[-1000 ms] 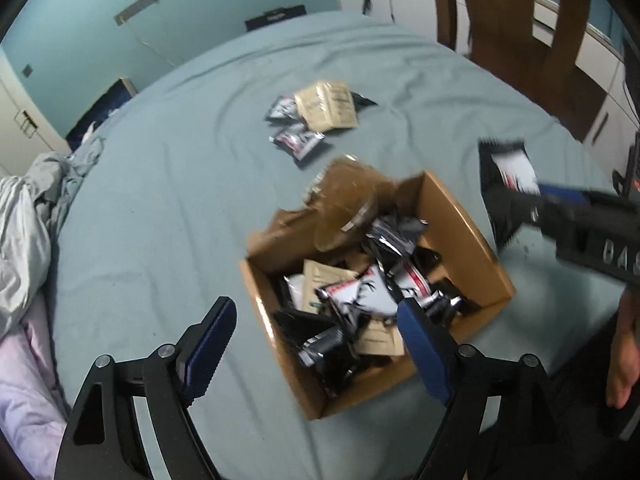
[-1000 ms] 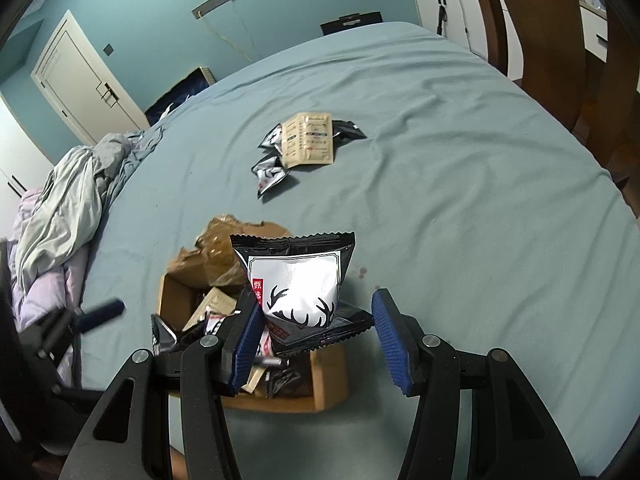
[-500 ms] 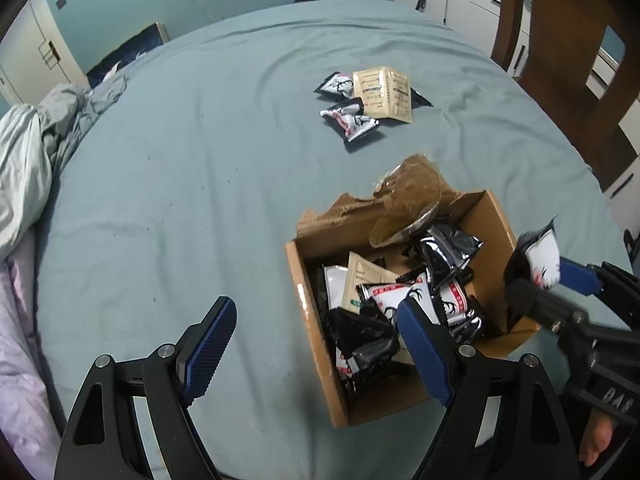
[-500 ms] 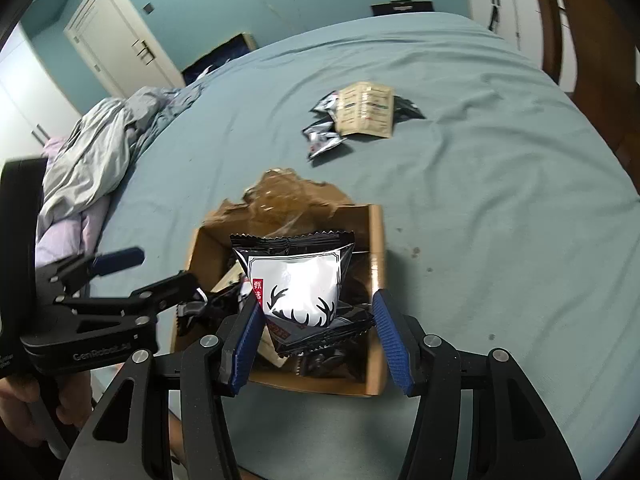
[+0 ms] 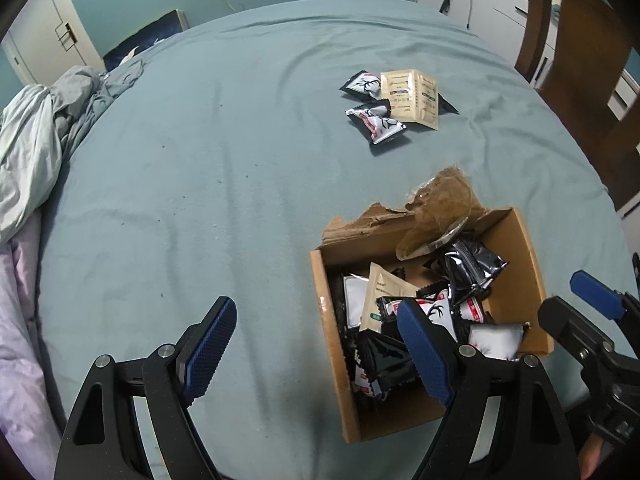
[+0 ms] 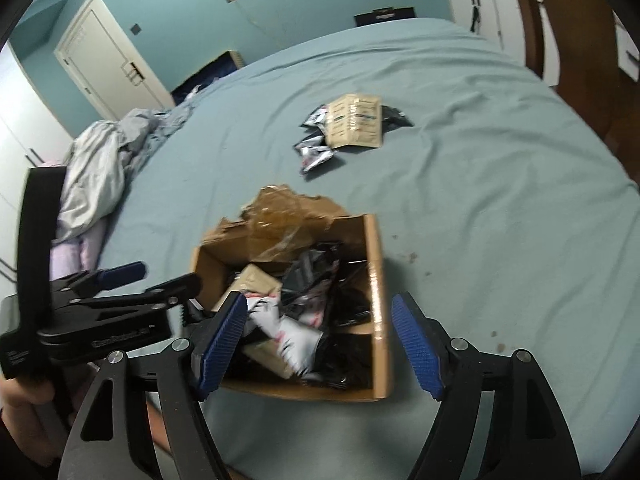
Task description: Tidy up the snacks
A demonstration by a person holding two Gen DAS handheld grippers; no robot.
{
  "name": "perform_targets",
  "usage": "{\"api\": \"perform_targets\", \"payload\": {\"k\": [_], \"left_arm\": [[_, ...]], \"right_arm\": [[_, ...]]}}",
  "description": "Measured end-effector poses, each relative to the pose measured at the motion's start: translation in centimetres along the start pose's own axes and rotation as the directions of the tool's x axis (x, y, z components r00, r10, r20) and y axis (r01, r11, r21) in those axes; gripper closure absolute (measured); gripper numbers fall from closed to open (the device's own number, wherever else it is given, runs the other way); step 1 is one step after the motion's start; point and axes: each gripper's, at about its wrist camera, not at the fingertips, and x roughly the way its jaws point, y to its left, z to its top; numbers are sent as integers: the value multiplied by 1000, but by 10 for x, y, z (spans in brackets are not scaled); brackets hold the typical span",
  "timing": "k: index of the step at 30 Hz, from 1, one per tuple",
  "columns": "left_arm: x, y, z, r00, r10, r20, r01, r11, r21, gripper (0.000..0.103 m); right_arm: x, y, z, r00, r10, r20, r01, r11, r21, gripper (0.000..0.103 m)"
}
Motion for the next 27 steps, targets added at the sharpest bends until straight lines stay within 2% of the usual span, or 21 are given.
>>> {"api": "perform_targets", "payload": {"k": [3, 10, 17, 19, 27], "left_arm": [[-2, -1, -1, 1000, 2, 0, -2, 1000, 3, 20], [-7, -5, -1, 999, 28, 17, -28, 999, 19, 20], [-9, -8, 3, 1000, -15, 16, 14, 1000, 18, 19], [-10, -9, 4, 999, -40, 16, 40, 999, 18, 19], [-6, -12, 13, 999, -49, 15, 48, 999, 15, 19]], "right_arm": [[3, 4, -4, 998, -60, -13, 60, 998, -11, 29], [2, 4, 1, 996, -86, -23, 87, 996, 36, 29], [4, 3, 7, 992, -125, -16, 125, 992, 23, 29], [5, 5, 10, 992, -129, -11, 129, 992, 8, 29], [16, 1, 31, 996, -88, -13, 89, 996, 16, 29]]}}
